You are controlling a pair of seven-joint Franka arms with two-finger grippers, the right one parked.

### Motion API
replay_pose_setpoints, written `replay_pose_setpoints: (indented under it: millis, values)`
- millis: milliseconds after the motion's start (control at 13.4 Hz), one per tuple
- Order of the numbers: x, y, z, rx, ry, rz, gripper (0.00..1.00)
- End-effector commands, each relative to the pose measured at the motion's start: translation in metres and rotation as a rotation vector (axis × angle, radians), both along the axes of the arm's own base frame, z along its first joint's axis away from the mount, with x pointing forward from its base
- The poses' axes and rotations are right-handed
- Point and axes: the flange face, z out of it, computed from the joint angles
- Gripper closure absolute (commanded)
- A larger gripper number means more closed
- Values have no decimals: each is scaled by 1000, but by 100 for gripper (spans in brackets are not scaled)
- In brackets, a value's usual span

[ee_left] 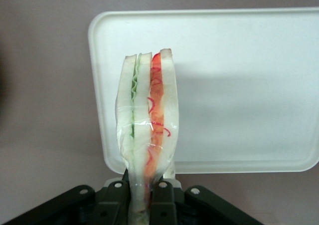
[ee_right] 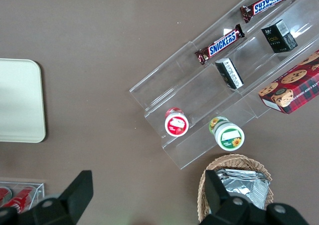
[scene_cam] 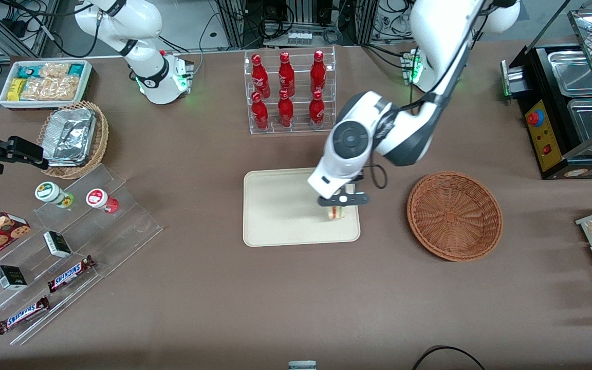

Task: Place sandwich from basket to tray
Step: 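Carry the sandwich with the left gripper over the cream tray, then lower the sandwich onto the tray and open the left gripper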

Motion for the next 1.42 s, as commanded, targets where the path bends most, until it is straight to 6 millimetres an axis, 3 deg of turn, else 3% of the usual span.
replay_pose_setpoints:
  millis: [0, 224, 524, 1347]
  values:
    - [0, -41, -17, 0, 13, 16, 100]
    - [-4, -69, -39, -12, -8, 32, 100]
    - [-6, -84, -55, -43, -44, 43, 100]
    - [-14, -98, -90, 4, -81, 35, 100]
